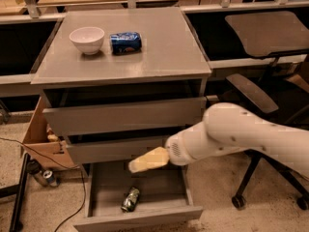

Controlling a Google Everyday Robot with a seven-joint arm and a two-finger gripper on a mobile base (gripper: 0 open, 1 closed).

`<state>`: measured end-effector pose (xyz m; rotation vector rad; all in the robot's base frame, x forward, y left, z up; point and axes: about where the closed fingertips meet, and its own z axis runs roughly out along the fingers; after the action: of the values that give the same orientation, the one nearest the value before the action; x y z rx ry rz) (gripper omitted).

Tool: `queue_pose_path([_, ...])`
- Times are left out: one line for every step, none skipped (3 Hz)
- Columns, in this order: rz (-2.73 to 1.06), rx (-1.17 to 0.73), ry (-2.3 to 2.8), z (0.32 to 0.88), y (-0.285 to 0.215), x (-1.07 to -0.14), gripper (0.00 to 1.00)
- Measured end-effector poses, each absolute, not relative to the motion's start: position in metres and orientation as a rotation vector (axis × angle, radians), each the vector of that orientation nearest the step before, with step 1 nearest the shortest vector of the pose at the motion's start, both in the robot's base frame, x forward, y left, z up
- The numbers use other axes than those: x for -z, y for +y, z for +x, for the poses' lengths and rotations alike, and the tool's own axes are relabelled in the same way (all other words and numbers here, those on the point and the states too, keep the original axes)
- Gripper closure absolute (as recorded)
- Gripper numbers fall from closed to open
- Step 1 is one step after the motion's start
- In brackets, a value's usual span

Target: Pick green can from bottom drawer and place on counter

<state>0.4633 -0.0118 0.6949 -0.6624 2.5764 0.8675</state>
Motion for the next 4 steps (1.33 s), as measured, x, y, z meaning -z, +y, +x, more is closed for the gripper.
queue_pose_path([-0.699,-0.970,2.549,0.483,0.037,-0.663,0.00])
queue_pose_path([-0.678,-1.083,2.542,0.502,0.089,-0.627,0.00])
queue_pose_path([-0.574,-1.197,2.572,0.517,0.149,-0.578,0.00])
queue_pose_path([-0.419,-1.180,2.627,0.522,0.183,-0.544,0.00])
